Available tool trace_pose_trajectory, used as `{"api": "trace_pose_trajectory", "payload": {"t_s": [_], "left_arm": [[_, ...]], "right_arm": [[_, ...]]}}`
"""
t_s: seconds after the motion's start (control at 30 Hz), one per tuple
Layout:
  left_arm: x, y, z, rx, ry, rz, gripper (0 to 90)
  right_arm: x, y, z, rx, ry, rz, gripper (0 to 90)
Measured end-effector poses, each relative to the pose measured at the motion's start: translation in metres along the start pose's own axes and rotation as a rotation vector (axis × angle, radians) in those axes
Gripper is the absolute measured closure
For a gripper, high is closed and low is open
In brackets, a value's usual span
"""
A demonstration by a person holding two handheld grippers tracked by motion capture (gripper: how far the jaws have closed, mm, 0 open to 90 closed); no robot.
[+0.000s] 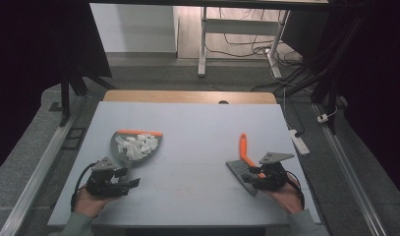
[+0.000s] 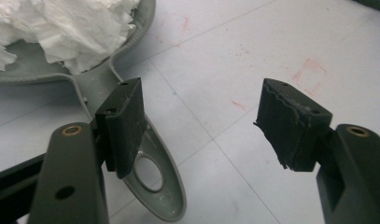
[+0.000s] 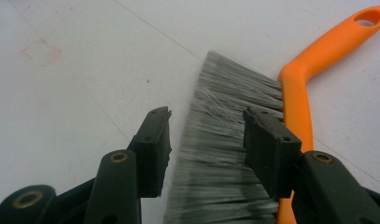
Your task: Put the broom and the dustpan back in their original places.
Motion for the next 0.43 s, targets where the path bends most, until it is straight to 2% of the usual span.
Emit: {"api": "trace_pose_trajectory", "payload": {"t_s": [0.17, 0.43], "left_arm": [[-0.0027, -0.0004, 0.0018, -0.001, -0.013, -0.002, 33.6], [-0.0028, 0.0018, 0.0029, -0.015, -0.014, -0.003, 33.6]], "right_arm": [[-0.0008, -0.0010, -0.0032, -0.011, 0.025, -0.019, 51.7], [-0.0008, -0.0023, -0.0026, -0.011, 0.024, -0.036, 51.6]]}}
Point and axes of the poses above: each handheld gripper's, and its own axes: z roughly forward along the jaws, x roughly out of its top, y roughly to its right, the point moved 7 cm from there along z, roughly forward along the jaws, and after that the axes turned 5 degrees about -z, right-handed, at the moved point
